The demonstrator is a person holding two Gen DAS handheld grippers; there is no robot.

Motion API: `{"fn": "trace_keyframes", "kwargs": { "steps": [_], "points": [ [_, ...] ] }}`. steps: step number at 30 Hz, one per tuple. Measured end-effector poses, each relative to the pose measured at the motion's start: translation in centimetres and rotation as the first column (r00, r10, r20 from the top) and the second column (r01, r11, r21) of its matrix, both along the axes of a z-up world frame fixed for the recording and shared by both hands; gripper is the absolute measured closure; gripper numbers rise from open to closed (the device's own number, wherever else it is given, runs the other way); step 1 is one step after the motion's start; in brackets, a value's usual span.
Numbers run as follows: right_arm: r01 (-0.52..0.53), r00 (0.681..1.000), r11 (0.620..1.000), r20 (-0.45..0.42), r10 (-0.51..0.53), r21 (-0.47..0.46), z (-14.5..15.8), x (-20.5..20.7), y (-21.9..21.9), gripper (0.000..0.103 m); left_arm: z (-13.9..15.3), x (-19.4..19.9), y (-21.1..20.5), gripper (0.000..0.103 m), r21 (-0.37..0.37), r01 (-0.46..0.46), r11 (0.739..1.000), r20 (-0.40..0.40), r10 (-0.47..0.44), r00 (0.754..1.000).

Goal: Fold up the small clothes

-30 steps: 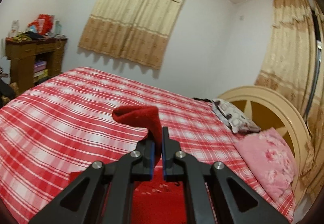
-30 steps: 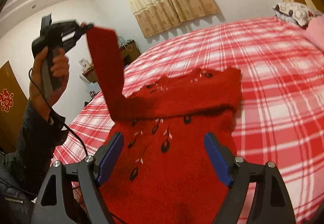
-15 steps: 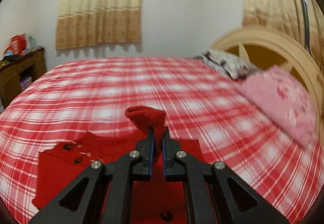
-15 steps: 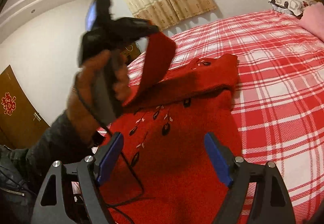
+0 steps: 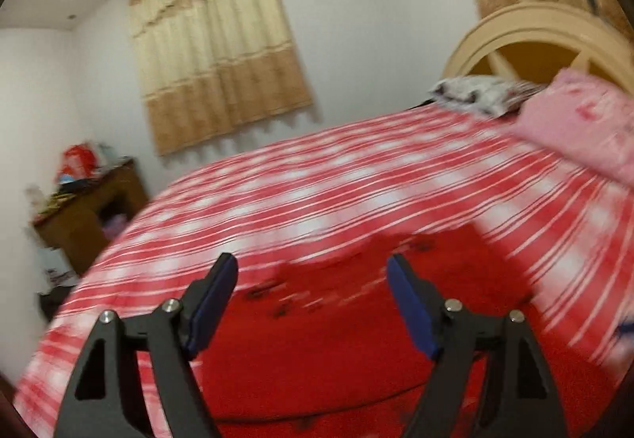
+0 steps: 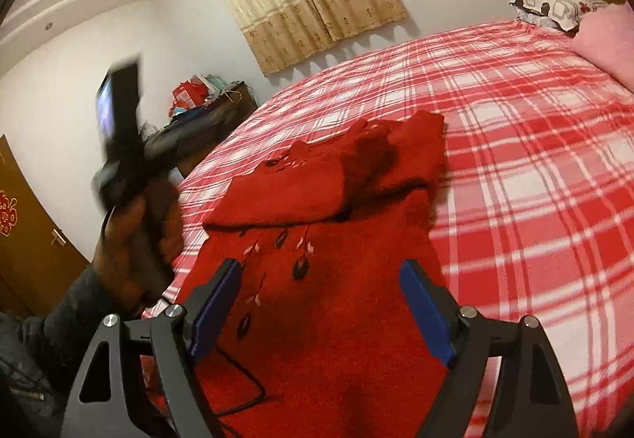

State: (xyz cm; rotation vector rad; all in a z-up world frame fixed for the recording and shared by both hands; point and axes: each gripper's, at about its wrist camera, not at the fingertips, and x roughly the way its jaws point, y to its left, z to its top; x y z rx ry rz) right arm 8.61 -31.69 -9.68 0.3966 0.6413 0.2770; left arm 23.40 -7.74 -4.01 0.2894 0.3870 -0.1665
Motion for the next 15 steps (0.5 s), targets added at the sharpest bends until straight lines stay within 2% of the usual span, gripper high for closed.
{"fn": "trace_keyframes", "kwargs": {
  "steps": [4,8,10,11,12,15],
  "points": [
    [-0.021,1.0,0.999,-0.017,0.02,-0.042,1.2,3.6,0.3,0.021,-2.0,0.4,4.8,0.022,0.05,-0.146,0.988,0.002,0.147,0.989],
    [-0.003,0.993,0.998,-0.12,-0.004,-0.061,-0.1,9.4,0.0,0.021,-4.1,2.0,9.1,0.022,0.028,-0.253,0.967,-0.085,0.255,0.963],
    [0.01,0.988,0.991,-0.153,-0.031,-0.136,-1.1,11.8,0.1,0.022,-5.5,2.4,11.1,0.022,0.013,-0.3,0.954,-0.131,0.299,0.945],
    [0.017,0.983,0.989,-0.178,-0.042,-0.144,-1.7,13.0,-0.2,0.031,-5.8,2.5,11.6,0.022,0.006,-0.308,0.951,-0.143,0.306,0.941],
    [0.021,0.978,0.992,-0.203,-0.046,-0.124,-2.5,14.1,-0.7,0.045,-6.3,2.7,12.4,0.022,-0.002,-0.325,0.946,-0.159,0.321,0.934],
    [0.019,0.969,0.992,-0.244,-0.05,-0.128,-4.0,15.9,-0.9,0.068,-7.4,3.2,13.4,0.022,-0.017,-0.35,0.937,-0.194,0.34,0.92]
  ]
}}
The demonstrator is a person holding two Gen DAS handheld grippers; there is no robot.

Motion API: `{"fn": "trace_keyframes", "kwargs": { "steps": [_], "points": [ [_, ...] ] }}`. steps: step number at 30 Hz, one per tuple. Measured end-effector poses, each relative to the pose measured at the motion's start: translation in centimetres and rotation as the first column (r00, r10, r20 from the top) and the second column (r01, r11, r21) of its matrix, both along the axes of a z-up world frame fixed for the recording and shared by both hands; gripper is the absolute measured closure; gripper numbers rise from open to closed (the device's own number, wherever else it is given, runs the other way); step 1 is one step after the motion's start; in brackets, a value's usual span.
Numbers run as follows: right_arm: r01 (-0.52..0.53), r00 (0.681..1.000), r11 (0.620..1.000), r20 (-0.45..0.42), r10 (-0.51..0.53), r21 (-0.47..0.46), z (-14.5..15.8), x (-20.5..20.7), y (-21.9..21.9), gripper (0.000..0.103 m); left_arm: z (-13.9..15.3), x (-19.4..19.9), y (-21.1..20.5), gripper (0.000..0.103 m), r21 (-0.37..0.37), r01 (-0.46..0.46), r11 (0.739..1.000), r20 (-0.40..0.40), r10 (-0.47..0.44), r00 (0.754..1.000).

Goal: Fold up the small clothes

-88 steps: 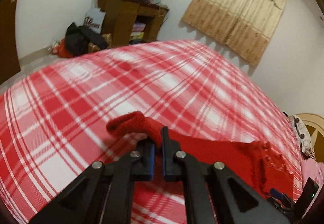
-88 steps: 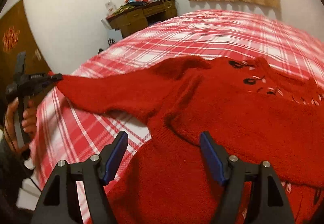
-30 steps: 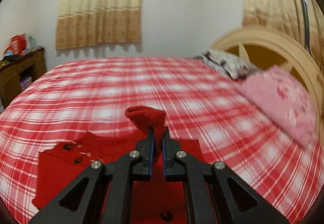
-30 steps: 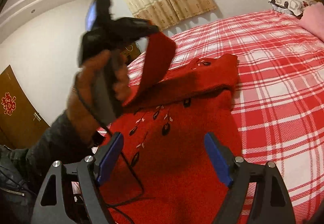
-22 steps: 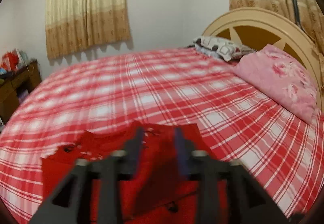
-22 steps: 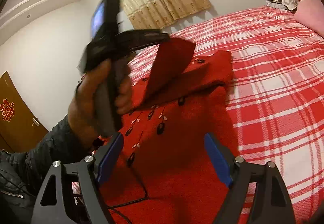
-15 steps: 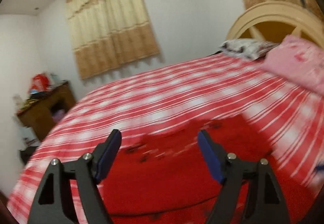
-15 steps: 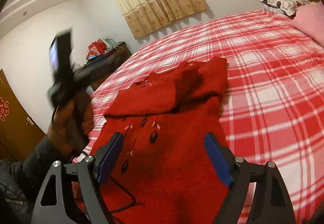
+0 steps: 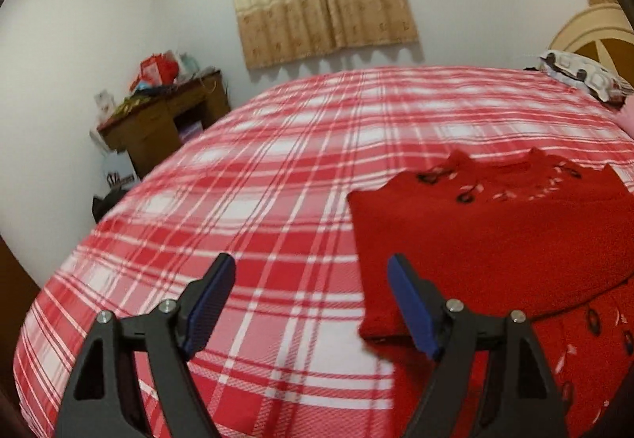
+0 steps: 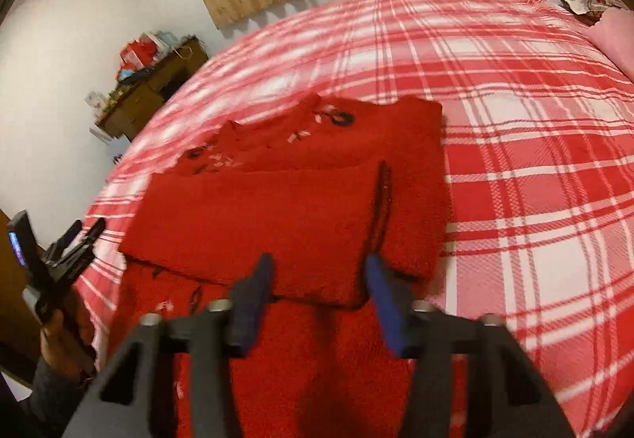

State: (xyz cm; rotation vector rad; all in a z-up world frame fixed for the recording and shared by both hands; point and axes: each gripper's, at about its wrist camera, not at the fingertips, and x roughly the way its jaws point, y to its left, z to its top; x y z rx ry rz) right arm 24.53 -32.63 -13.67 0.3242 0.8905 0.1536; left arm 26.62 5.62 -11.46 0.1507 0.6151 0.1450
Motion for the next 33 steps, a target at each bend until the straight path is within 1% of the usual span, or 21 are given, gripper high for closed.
{"fn": "trace_keyframes", "kwargs": {
  "steps": [1,2,3,5,7,9,14,16,17,19,20,21,23,24,25,26,27,28,31,33],
  "points": [
    [-0.01,1.0,1.0,-0.007,0.01,-0.006,-0.3,0.3,0.2,0.072,-0.3,0.1,0.3,0.022,-0.001,-0.003,1.0,-0.007,0.003,1.0],
    [-0.021,1.0,1.0,-0.007,0.021,-0.016,-0.4,0.5,0.5,0.08,-0.5,0.3,0.1,0.022,0.007,-0.009,1.0,-0.011,0.009,1.0],
    [-0.033,0.999,0.999,0.003,0.033,-0.033,-0.2,0.5,1.0,0.09,-0.7,0.3,0.1,0.022,0.013,-0.011,1.0,-0.014,0.011,1.0],
    [-0.035,0.999,0.996,0.026,0.037,-0.079,0.5,0.2,1.6,0.099,-0.9,0.4,0.1,0.022,0.009,-0.007,1.0,-0.022,0.007,1.0],
    [-0.007,0.998,0.993,0.054,0.013,-0.12,1.3,-0.2,1.5,0.1,-1.0,0.1,0.0,0.021,0.001,-0.004,1.0,-0.027,0.004,1.0],
    [0.024,0.997,0.99,0.069,-0.015,-0.14,2.1,-0.3,0.9,0.1,-1.1,0.1,0.0,0.021,0.003,-0.002,1.0,-0.028,0.002,1.0],
    [0.067,0.997,0.99,0.041,-0.062,-0.127,1.6,-0.2,-1.6,0.1,-1.0,0.1,0.5,0.021,-0.001,-0.01,1.0,-0.029,0.01,1.0],
    [0.038,0.999,0.996,0.037,-0.036,-0.077,1.3,-0.2,-1.7,0.099,-1.0,0.2,0.5,0.021,-0.005,-0.014,1.0,-0.031,0.014,0.999],
    [0.025,0.998,0.999,0.054,-0.023,-0.045,1.4,-0.3,-1.6,0.097,-1.0,0.3,0.6,0.021,-0.009,-0.013,1.0,-0.033,0.013,0.999],
    [0.027,0.997,0.999,0.069,-0.024,-0.046,1.6,-0.2,-1.2,0.071,-1.0,0.3,0.5,0.021,-0.013,-0.009,1.0,-0.038,0.008,0.999],
    [0.023,0.997,0.998,0.072,-0.019,-0.058,1.7,-0.1,-0.9,0.04,-1.0,0.3,0.4,0.021,-0.01,-0.007,1.0,-0.036,0.007,0.999],
    [0.015,0.997,0.998,0.077,-0.011,-0.06,1.7,0.0,-0.6,0.03,-1.0,0.3,0.3,0.021,-0.007,-0.006,1.0,-0.034,0.006,0.999],
    [-0.006,0.997,0.997,0.074,0.012,-0.075,1.6,0.4,0.1,0.03,-1.0,0.3,0.4,0.021,-0.005,-0.01,1.0,-0.032,0.01,0.999],
    [-0.001,0.998,0.995,0.057,0.007,-0.103,1.4,0.7,0.3,0.037,-1.0,0.4,0.6,0.021,-0.008,-0.015,1.0,-0.033,0.014,0.999],
    [0.0,0.999,0.993,0.046,0.006,-0.117,1.2,0.9,0.4,0.048,-1.0,0.5,0.8,0.021,-0.013,-0.02,1.0,-0.035,0.019,0.999],
    [-0.002,1.0,0.992,0.029,0.005,-0.126,0.9,1.1,0.5,0.087,-1.1,0.6,0.9,0.021,-0.02,-0.023,1.0,-0.038,0.022,0.999],
    [0.007,1.0,0.988,0.006,-0.006,-0.157,0.5,1.3,0.5,0.1,-1.2,0.7,1.0,0.02,-0.026,-0.024,0.999,-0.045,0.023,0.999],
    [0.014,1.0,0.982,-0.012,-0.017,-0.189,0.1,1.3,0.4,0.1,-1.3,0.8,1.1,0.02,-0.028,-0.025,0.999,-0.05,0.024,0.998],
    [0.029,0.998,0.979,-0.053,-0.04,-0.203,-1.0,1.2,-0.8,0.1,-1.8,1.0,1.0,0.02,-0.023,-0.022,0.999,-0.06,0.021,0.998],
    [0.028,0.998,0.977,-0.057,-0.041,-0.212,-0.9,1.0,-1.0,0.101,-2.1,1.1,1.1,0.02,-0.024,-0.022,0.999,-0.069,0.02,0.997]
  ]
}}
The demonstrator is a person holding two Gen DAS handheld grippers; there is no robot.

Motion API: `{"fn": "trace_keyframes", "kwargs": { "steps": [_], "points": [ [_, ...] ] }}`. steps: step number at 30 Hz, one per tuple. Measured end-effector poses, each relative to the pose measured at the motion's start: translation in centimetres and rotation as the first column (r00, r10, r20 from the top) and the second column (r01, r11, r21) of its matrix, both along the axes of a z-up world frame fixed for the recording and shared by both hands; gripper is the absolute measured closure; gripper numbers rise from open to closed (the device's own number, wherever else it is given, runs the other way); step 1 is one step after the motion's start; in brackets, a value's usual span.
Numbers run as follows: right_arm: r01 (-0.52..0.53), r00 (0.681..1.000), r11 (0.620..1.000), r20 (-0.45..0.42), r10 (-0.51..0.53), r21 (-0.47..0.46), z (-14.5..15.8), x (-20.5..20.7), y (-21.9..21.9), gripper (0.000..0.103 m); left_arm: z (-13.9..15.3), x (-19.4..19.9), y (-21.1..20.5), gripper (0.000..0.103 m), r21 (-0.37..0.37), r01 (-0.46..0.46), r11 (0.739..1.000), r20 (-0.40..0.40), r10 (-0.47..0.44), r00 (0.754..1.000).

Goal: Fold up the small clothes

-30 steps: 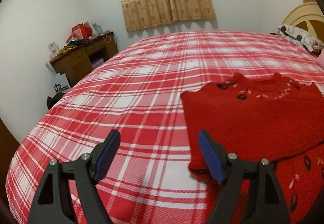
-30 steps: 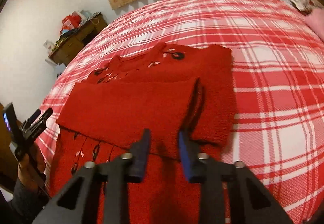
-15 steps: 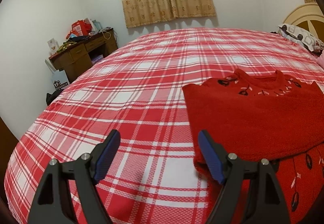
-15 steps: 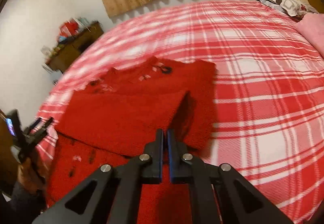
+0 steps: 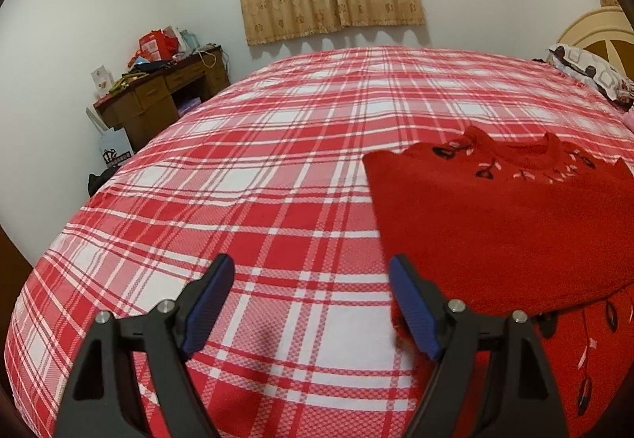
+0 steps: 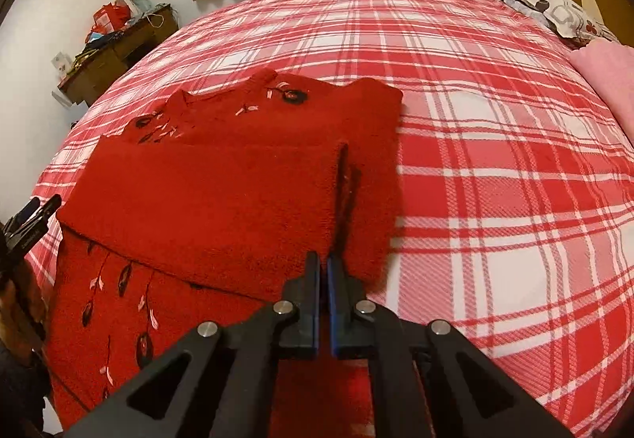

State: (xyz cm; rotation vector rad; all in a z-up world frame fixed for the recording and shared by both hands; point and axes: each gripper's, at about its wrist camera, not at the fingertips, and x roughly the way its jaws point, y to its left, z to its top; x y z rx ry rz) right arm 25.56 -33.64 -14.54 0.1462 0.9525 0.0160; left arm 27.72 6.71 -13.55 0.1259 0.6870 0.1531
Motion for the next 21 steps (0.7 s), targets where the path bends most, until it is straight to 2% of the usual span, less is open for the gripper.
{"fn": "trace_keyframes", "kwargs": {
  "steps": [2,5,7,9,10,14,16,17,18,21],
  "points": [
    [0.0,1.0,0.999,-0.004,0.0,-0.04,0.2,-0.1,0.3,0.101,-0.1,0.0,0.1,0.02,-0.008,0.001,1.0,-0.003,-0.001,1.0],
    [-0.026,1.0,0.999,-0.004,0.026,-0.035,0.3,0.0,0.8,0.099,-0.1,0.0,0.0,0.02,-0.008,0.001,1.0,-0.005,-0.001,1.0],
    [-0.009,1.0,0.998,0.012,0.01,-0.061,0.6,-0.2,1.0,0.088,-0.1,-0.1,0.0,0.02,-0.003,0.003,1.0,-0.003,-0.003,1.0],
    [-0.002,0.999,0.998,0.032,0.004,-0.058,1.2,-0.6,1.2,0.047,-0.1,-0.1,-0.1,0.019,-0.002,0.002,1.0,-0.004,-0.002,1.0],
    [-0.002,0.999,0.998,0.047,0.005,-0.06,1.5,-0.7,1.5,0.039,-0.3,0.1,-0.1,0.019,-0.001,0.002,1.0,-0.011,-0.002,1.0],
    [-0.068,0.991,0.996,0.113,0.073,-0.051,2.8,-1.1,3.4,0.037,-0.5,0.1,-0.3,0.019,0.004,0.006,1.0,-0.024,-0.005,1.0],
    [-0.133,0.984,0.991,0.124,0.131,0.003,2.7,-0.8,4.4,0.037,-0.6,0.1,-0.4,0.019,0.003,0.007,1.0,-0.024,-0.006,1.0],
    [-0.177,0.98,0.982,0.109,0.169,0.071,2.1,-0.4,4.6,0.037,-0.6,0.2,-0.5,0.019,-0.002,0.009,1.0,-0.03,-0.009,1.0],
    [-0.181,0.981,0.979,0.094,0.172,0.094,1.6,-0.1,4.6,0.037,-0.7,0.2,-0.5,0.019,-0.014,0.014,1.0,-0.042,-0.015,0.999],
    [-0.113,0.994,0.99,0.013,0.112,0.085,-0.6,1.2,3.4,0.037,-1.0,0.0,-0.8,0.019,-0.034,0.034,0.999,-0.063,-0.036,0.997]
  ]
}}
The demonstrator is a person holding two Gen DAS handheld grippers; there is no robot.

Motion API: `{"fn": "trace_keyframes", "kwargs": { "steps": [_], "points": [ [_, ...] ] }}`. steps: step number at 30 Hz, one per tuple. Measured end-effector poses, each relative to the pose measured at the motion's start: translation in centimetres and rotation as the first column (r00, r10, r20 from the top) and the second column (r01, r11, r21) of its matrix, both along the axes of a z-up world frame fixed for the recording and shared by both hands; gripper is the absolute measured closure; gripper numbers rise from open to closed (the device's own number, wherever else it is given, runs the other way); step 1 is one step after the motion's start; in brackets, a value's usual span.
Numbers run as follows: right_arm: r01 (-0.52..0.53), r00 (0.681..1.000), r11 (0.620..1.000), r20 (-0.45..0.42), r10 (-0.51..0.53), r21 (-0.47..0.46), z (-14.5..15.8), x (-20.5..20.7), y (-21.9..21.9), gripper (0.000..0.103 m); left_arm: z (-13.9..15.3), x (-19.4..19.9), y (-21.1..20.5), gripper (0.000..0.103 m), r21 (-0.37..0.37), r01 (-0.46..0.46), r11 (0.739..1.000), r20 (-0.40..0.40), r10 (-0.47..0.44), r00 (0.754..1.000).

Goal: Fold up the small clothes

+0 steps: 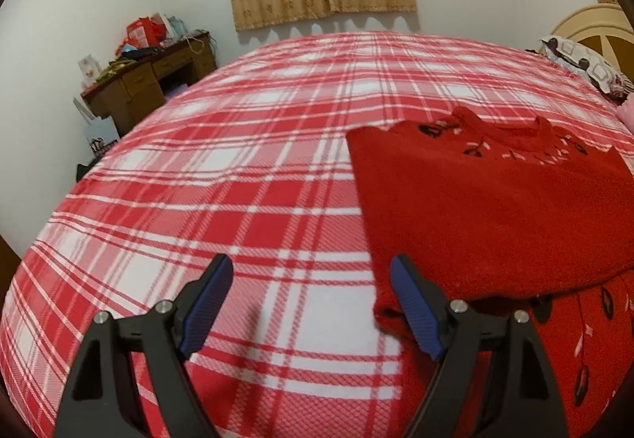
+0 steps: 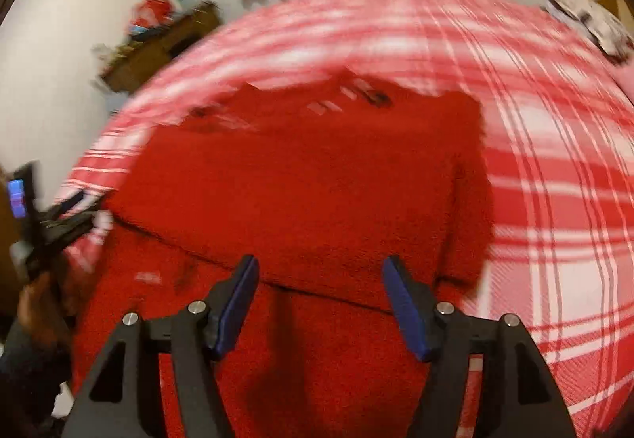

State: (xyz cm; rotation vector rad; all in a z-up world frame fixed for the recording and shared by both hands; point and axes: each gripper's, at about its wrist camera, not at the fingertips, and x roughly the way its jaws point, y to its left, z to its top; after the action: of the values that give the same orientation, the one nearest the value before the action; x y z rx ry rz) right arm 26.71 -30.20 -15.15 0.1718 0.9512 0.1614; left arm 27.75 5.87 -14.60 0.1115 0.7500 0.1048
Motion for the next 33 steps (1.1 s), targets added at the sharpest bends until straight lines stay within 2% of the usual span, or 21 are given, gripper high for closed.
{"fn": "trace_keyframes", "kwargs": {
  "steps": [2,5,7,9,10,14,16,17,19,24,33],
  "points": [
    [0.003,1.0,0.999,0.019,-0.004,0.035,0.0,-0.2,-0.6,0.037,0.0,-0.3,-0.3,0.019,0.008,0.007,1.0,0.0,-0.007,1.0],
    [-0.005,1.0,1.0,0.025,0.005,-0.003,0.4,-0.8,0.0,0.037,0.1,-0.9,-0.3,0.019,-0.011,0.02,1.0,-0.002,-0.02,1.0],
    [-0.002,0.999,1.0,0.035,0.003,-0.03,0.9,-1.3,0.2,0.037,0.3,-1.8,0.0,0.018,-0.055,0.018,0.998,0.003,-0.018,1.0],
    [-0.004,0.999,1.0,0.046,0.005,-0.027,1.3,-2.0,0.2,0.037,0.4,-2.6,0.3,0.008,-0.106,0.022,0.994,0.004,-0.022,1.0],
    [0.002,0.999,0.999,0.05,0.0,-0.034,1.5,-2.3,0.1,0.037,0.4,-3.0,0.4,0.006,-0.123,0.025,0.992,0.007,-0.024,1.0],
    [0.04,0.992,0.996,0.126,-0.03,-0.079,2.8,-4.5,0.3,0.037,0.8,-5.2,-0.1,0.006,-0.157,0.063,0.986,0.028,-0.059,0.998],
    [0.056,0.982,0.995,0.186,-0.04,-0.08,3.7,-5.7,0.4,0.037,0.8,-5.7,-0.4,0.006,-0.157,0.081,0.984,0.014,-0.079,0.997],
    [0.068,0.978,0.994,0.205,-0.05,-0.081,4.0,-6.2,0.4,0.032,0.8,-6.1,-0.7,0.006,-0.148,0.085,0.985,0.013,-0.084,0.996],
    [0.067,0.975,0.997,0.214,-0.057,-0.04,4.3,-7.1,0.4,0.03,0.8,-6.7,-1.0,0.006,-0.132,0.093,0.987,0.008,-0.093,0.996],
    [0.028,0.984,0.999,0.177,-0.025,-0.015,3.5,-8.2,1.0,0.03,0.8,-8.1,-1.8,0.006,-0.095,0.114,0.989,0.002,-0.114,0.993],
    [0.059,0.983,0.998,0.175,-0.059,0.007,2.6,-9.8,1.0,0.03,0.9,-9.5,-1.9,0.006,-0.1,0.133,0.986,0.0,-0.133,0.991]
  ]
}}
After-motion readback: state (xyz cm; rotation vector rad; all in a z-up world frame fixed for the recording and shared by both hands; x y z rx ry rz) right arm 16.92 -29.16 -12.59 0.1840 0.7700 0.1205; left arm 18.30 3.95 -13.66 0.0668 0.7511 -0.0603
